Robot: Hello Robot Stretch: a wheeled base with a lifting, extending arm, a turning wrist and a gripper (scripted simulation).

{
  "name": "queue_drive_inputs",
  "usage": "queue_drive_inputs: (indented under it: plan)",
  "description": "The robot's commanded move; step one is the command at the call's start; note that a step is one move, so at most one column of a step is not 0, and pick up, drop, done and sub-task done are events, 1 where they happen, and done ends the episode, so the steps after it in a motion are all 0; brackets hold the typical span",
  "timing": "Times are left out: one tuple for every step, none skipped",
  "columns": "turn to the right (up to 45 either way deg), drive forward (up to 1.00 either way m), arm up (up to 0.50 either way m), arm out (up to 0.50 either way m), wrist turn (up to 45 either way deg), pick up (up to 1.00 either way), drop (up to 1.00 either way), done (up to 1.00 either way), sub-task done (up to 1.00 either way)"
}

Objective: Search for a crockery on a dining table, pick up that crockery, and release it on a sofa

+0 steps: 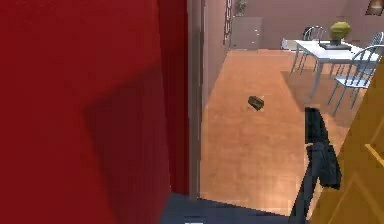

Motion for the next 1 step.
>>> queue_drive_inputs:
  plan:
    - [45.0, 0.00, 0.00, 0.00, 0.0, 0.00, 0.00, 0.00, 0.00]
